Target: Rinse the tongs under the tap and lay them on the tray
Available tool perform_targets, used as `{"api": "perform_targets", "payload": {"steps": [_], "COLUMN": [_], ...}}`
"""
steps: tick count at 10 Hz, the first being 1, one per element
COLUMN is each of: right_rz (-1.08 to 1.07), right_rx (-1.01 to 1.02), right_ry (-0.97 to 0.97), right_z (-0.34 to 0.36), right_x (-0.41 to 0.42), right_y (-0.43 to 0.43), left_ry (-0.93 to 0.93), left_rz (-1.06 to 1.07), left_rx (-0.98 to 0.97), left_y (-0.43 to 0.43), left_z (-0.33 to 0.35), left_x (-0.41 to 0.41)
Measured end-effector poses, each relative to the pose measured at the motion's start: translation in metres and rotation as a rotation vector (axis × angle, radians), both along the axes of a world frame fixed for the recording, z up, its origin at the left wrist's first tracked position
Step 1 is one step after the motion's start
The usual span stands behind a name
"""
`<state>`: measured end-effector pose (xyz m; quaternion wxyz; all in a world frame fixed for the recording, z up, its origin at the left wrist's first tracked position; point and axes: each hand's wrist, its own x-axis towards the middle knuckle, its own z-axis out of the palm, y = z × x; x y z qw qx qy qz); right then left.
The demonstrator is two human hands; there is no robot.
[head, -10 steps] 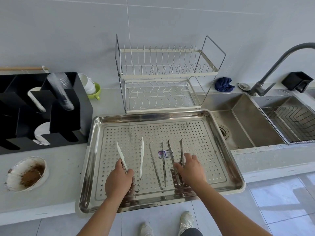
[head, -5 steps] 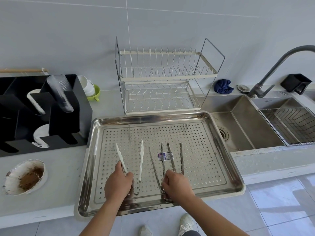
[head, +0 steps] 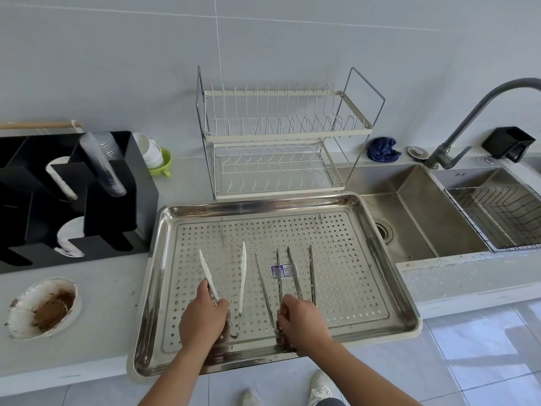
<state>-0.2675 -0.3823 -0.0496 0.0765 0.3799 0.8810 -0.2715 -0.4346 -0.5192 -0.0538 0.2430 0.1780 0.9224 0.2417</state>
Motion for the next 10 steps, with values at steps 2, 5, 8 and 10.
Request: {"api": "perform_targets", "payload": {"steps": [2,5,8,10], "right_rz": [-0.038,-0.099,-0.174,-0.162], "right_rx": [-0.009,-0.069,-0.015,0.046], "right_ry": [0.021,0.091,0.171,0.181], "right_z": [0.002,0.006,0.029,0.059], "right_x": [-0.002,0.001,0.002,-0.006], "right_y": [0.001,0.0,0.029,0.066], "left_ry": [0.005,0.017,0.011,0.212], "left_rz": [-0.003,0.012,0.036,-0.047], "left_rx": [-0.004,0.015,0.062,0.091], "left_y": [0.0,-0.001,-0.005,0.003], "left_z": [0.0,0.001,0.003,0.027], "left_x": [0.0,0.0,-0.007,-0.023]}}
